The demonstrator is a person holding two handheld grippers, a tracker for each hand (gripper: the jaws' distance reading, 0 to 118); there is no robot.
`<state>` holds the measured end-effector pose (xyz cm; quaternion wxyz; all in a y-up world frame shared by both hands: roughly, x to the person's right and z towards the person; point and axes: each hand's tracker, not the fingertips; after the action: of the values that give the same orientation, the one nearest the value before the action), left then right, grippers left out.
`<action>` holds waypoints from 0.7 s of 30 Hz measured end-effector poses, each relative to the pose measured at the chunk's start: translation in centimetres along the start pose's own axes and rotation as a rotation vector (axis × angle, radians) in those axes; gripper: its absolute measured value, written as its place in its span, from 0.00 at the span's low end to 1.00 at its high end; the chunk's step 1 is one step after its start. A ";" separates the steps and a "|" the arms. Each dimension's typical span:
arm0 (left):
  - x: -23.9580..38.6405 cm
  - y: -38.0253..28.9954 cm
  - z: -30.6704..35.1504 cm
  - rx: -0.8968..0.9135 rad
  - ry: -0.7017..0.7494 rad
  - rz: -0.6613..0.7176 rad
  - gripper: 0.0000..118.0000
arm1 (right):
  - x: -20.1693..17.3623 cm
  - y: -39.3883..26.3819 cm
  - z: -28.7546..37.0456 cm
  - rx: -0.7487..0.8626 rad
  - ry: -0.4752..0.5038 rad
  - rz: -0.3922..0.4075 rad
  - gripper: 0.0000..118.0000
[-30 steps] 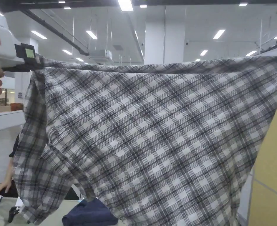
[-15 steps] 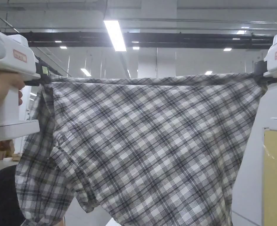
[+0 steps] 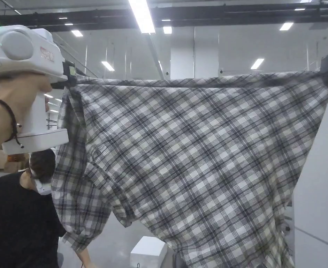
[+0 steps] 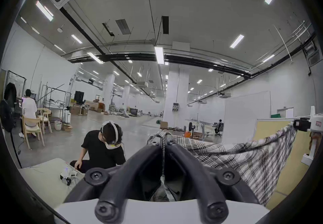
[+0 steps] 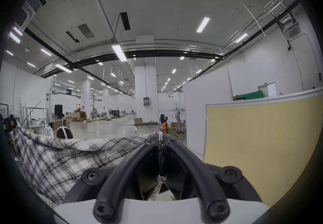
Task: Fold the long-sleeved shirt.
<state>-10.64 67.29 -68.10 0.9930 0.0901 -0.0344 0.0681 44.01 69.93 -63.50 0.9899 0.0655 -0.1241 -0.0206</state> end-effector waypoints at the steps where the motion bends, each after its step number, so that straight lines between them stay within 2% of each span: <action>1: -0.1 -1.1 -0.5 0.001 -0.004 0.007 0.00 | 0.0 -1.0 -0.5 -0.010 -0.002 -0.011 0.00; 4: -0.5 -5.0 -2.1 -0.072 0.014 -0.004 0.00 | -0.1 -4.8 -2.2 -0.057 0.017 -0.040 0.00; 12: -3.2 -20.5 -3.6 -0.345 0.018 -0.021 0.00 | 0.1 -19.3 -5.5 -0.317 0.029 -0.039 0.00; 14: -4.6 -25.1 -3.8 -0.431 0.027 0.060 0.00 | 0.2 -24.0 -5.5 -0.408 0.016 -0.053 0.00; 19: -5.8 -32.6 0.3 -0.587 0.036 0.097 0.00 | 1.6 -32.6 -2.7 -0.578 0.024 -0.114 0.00; 21: -6.6 -34.0 3.1 -0.621 0.057 0.167 0.00 | 2.4 -34.4 -0.1 -0.606 0.051 -0.123 0.00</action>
<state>-12.53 32.68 -71.51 0.9646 -0.2222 -0.0331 0.1379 45.54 35.70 -67.65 0.9640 -0.2250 -0.0832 -0.1147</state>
